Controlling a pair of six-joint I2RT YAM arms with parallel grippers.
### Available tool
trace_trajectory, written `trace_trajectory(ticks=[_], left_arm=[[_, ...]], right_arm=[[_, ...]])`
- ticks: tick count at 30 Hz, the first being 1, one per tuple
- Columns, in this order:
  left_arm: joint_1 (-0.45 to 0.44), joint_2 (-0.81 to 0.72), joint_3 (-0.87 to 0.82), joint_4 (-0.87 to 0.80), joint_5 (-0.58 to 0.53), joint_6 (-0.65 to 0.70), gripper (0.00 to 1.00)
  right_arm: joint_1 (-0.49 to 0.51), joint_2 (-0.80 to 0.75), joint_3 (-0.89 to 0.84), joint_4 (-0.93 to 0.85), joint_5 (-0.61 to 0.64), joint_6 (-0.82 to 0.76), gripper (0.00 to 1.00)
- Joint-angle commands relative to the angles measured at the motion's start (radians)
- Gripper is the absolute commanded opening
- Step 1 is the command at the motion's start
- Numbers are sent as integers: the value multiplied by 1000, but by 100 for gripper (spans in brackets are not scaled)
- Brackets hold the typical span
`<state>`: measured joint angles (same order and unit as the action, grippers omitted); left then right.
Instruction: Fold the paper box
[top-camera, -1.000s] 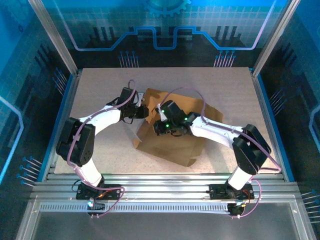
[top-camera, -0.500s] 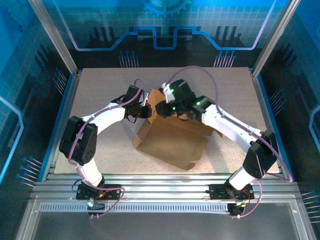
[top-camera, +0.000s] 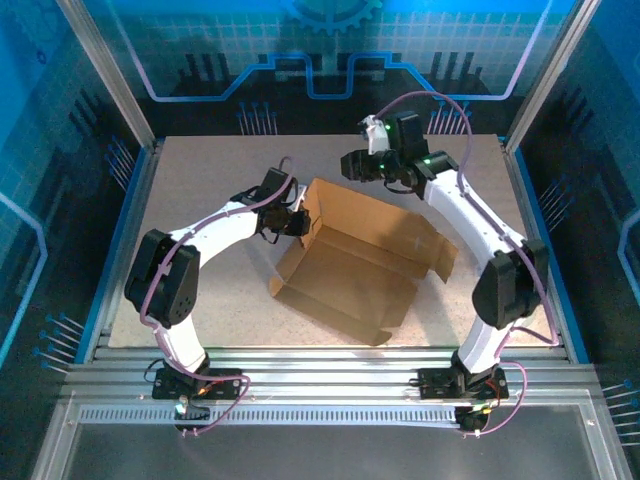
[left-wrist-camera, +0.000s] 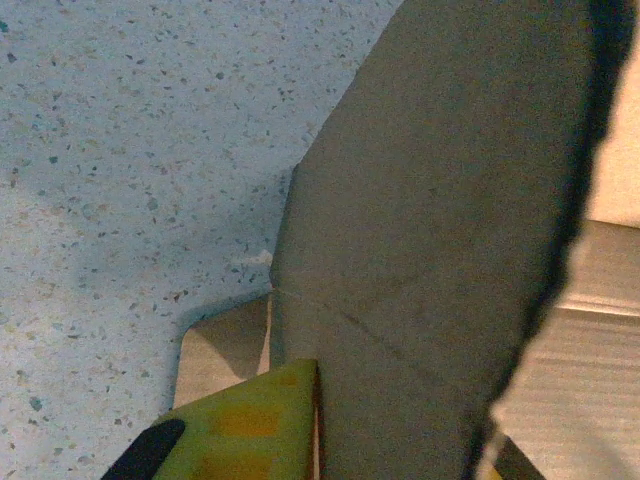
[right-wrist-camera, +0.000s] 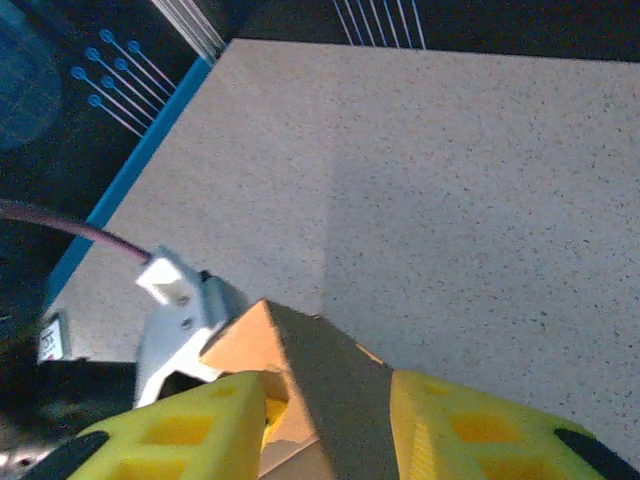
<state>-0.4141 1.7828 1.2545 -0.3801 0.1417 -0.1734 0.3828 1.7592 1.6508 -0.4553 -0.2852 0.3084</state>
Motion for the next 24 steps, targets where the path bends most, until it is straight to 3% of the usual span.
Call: trace_trajectory(ticks=[1, 11, 24], left_arm=[[-15, 23, 37, -43, 0, 33, 13], [-38, 35, 65, -63, -14, 52, 13], [-46, 31, 101, -89, -1, 49, 15]], right_arm=[[-8, 71, 51, -4, -64, -28, 40], [-13, 202, 98, 11, -185, -53, 44], [4, 191, -3, 57, -211, -64, 47]])
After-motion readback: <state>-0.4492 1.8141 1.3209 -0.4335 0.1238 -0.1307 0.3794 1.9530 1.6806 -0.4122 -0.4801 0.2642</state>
